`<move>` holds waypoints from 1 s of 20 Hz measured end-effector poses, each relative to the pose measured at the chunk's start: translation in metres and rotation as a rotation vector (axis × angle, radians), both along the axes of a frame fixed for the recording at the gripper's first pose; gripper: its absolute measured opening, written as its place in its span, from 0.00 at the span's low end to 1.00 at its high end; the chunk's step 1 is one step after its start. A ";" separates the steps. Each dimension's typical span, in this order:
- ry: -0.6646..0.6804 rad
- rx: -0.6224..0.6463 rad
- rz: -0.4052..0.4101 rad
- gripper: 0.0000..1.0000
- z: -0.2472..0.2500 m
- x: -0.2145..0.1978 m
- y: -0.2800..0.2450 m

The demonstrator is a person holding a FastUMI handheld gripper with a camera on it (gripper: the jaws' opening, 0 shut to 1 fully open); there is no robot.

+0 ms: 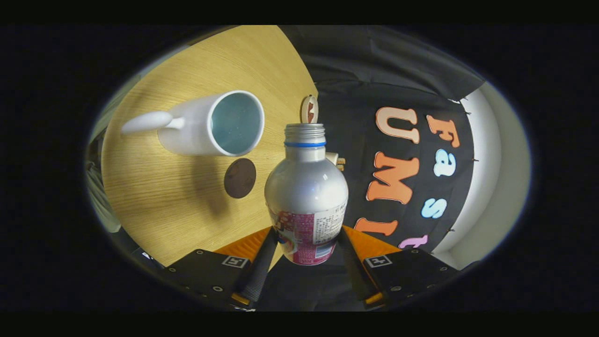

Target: Take the bottle from table, then pour the juice into the cup, finally place the bottle on the coaster

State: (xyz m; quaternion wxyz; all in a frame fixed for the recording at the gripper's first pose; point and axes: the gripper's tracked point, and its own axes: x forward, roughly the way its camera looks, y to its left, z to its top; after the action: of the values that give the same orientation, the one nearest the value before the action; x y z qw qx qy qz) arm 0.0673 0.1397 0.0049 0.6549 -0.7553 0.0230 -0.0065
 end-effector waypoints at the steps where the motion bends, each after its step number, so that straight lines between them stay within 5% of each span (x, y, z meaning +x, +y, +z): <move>1: 0.003 -0.004 -0.001 0.75 0.000 -0.001 0.000; 20: 0.032 -0.125 -0.024 0.75 -0.007 0.005 -0.009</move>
State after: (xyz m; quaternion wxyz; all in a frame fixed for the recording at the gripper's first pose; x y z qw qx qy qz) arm 0.0726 0.1307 -0.0017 0.6058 -0.7945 0.0422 -0.0034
